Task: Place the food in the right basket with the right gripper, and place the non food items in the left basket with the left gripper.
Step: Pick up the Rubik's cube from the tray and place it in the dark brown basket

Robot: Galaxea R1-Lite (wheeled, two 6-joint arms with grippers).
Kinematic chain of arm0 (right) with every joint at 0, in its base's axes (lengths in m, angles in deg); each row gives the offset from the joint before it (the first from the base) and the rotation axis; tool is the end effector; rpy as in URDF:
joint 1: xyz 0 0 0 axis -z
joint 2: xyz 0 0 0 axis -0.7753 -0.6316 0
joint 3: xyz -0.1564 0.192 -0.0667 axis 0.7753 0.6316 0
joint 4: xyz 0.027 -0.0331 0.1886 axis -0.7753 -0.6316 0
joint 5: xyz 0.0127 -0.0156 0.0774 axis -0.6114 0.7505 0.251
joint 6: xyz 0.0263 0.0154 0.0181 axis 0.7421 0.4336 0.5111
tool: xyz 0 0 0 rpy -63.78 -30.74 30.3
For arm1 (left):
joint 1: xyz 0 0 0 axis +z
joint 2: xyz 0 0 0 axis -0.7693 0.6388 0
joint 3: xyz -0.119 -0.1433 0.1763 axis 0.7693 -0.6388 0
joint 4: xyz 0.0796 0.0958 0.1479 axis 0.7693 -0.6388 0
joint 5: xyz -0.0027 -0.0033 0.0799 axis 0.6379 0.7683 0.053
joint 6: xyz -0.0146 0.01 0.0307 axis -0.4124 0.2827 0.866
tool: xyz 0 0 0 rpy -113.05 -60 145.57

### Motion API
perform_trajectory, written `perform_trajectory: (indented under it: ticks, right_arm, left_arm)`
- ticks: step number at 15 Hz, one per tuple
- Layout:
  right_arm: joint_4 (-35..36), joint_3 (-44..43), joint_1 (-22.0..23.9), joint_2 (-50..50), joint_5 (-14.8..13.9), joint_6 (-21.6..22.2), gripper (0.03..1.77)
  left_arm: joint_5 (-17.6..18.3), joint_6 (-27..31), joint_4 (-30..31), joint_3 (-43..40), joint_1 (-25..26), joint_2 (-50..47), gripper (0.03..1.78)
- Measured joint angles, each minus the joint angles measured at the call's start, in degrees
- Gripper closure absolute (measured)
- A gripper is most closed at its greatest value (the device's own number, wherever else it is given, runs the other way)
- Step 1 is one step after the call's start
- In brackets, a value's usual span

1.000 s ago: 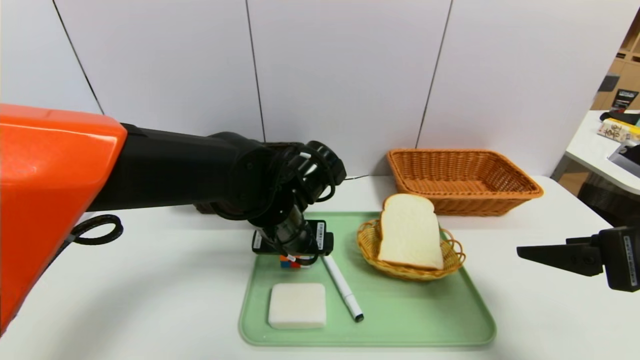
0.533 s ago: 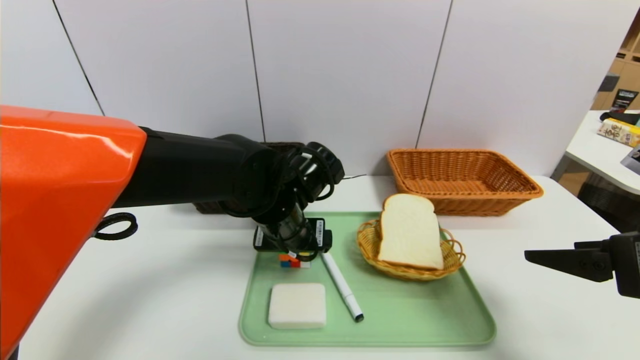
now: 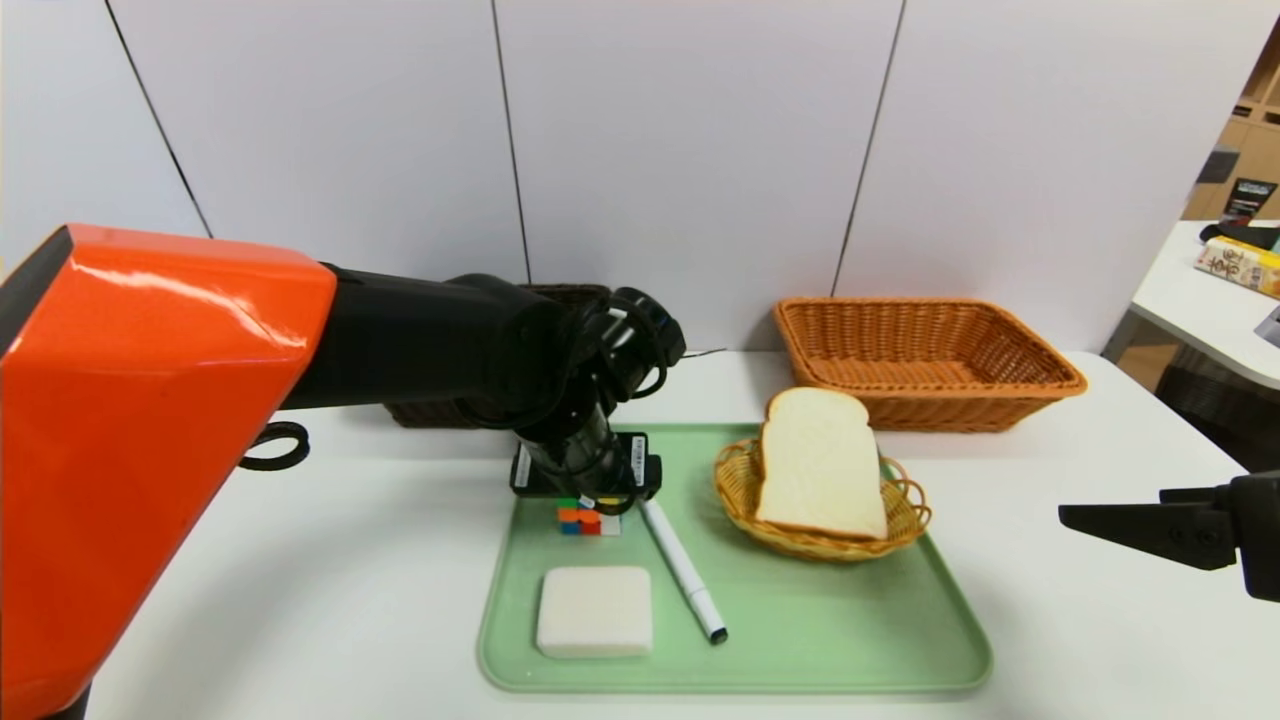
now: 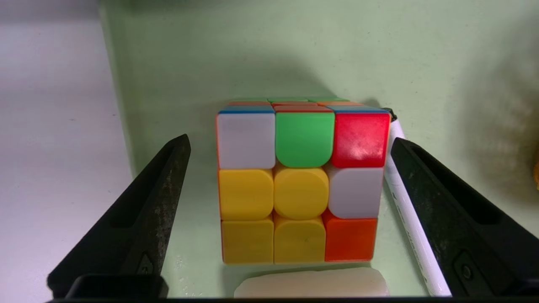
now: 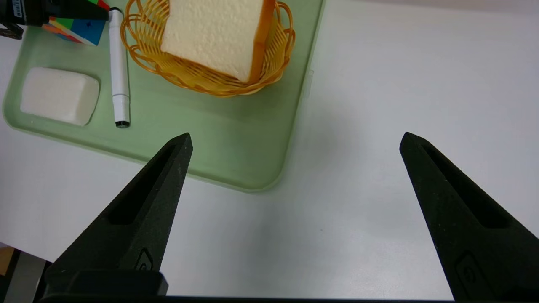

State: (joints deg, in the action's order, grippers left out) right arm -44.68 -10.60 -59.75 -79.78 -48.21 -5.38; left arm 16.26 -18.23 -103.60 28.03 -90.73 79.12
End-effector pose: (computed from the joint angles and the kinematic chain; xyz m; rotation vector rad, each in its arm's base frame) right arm 0.1689 0.0327 0.1876 0.0701 0.6834 0.2935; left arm 0.2989 -0.2439 0.1115 -0.0642 1.0373 -0.1087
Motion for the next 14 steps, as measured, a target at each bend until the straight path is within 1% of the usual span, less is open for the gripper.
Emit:
perform_trajectory:
  ticks: [6,9,10,11,14]
  right_arm:
    - [0.16,0.79,0.39,0.72,0.0,0.09,0.1]
    - [0.16,0.8,0.41,0.78,0.0,0.06,0.1]
    - [0.17,0.8,0.41,0.8,0.0,0.09,0.1]
    - [0.16,0.83,0.41,0.84,0.0,0.09,0.1]
    - [0.22,0.72,0.41,1.16,0.0,0.02,0.1]
  left_arm:
    - [0.11,-0.16,-0.05,0.07,0.69,0.6,0.12]
    - [0.1,-0.2,-0.07,0.07,0.83,0.52,0.61]
    - [0.11,-0.2,-0.18,0.07,0.8,0.51,0.75]
    - [0.13,-0.16,-0.35,0.05,0.78,0.49,0.82]
    - [0.1,-0.17,-0.57,-0.06,0.8,0.02,0.82]
